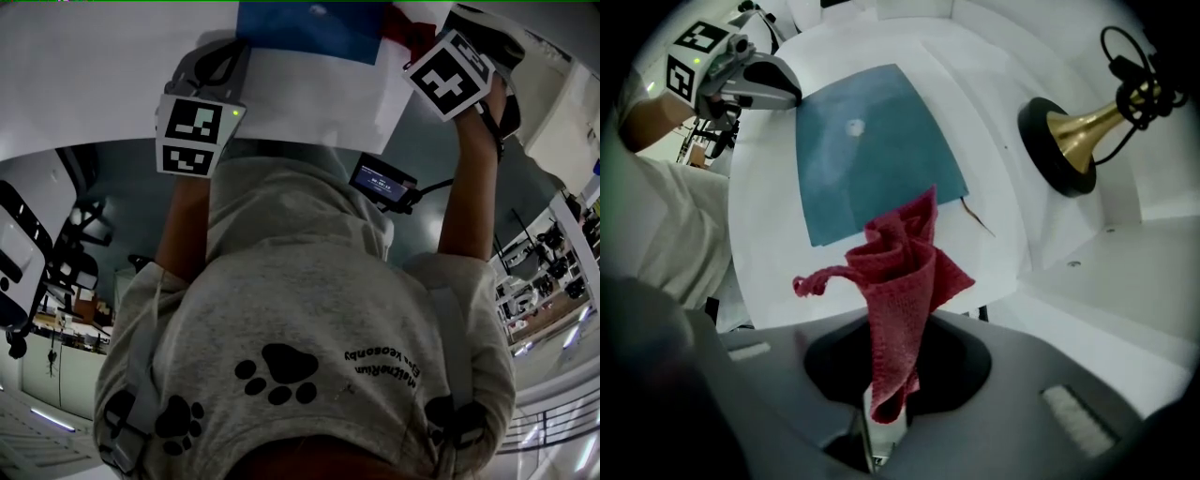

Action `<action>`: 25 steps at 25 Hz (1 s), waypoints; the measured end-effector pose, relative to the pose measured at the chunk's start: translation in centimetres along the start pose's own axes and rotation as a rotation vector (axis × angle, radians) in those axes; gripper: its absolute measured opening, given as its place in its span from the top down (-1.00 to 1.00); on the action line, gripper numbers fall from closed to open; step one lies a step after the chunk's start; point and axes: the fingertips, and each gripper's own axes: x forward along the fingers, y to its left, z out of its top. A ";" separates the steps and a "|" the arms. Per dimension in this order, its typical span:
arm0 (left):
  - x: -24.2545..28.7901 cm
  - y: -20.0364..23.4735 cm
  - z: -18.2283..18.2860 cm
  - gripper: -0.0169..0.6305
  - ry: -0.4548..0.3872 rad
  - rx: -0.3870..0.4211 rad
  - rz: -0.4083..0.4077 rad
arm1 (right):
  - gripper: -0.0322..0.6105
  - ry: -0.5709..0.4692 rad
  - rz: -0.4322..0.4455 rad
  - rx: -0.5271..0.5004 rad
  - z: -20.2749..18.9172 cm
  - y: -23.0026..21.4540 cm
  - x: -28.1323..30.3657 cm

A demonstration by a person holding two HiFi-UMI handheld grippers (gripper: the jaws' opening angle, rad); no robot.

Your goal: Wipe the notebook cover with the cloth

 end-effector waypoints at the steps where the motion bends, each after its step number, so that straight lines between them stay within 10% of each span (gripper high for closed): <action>1: 0.0 0.0 0.0 0.96 0.001 0.001 0.000 | 0.73 0.003 0.002 0.008 -0.4 0.0 0.1; 8: -0.1 0.0 -0.1 0.96 0.008 0.003 0.002 | 0.73 -0.069 -0.013 0.061 -0.9 0.8 -2.8; 25: -0.7 0.1 -1.4 0.96 0.026 -0.024 0.011 | 0.73 -0.449 0.033 -0.269 18.1 11.6 -8.2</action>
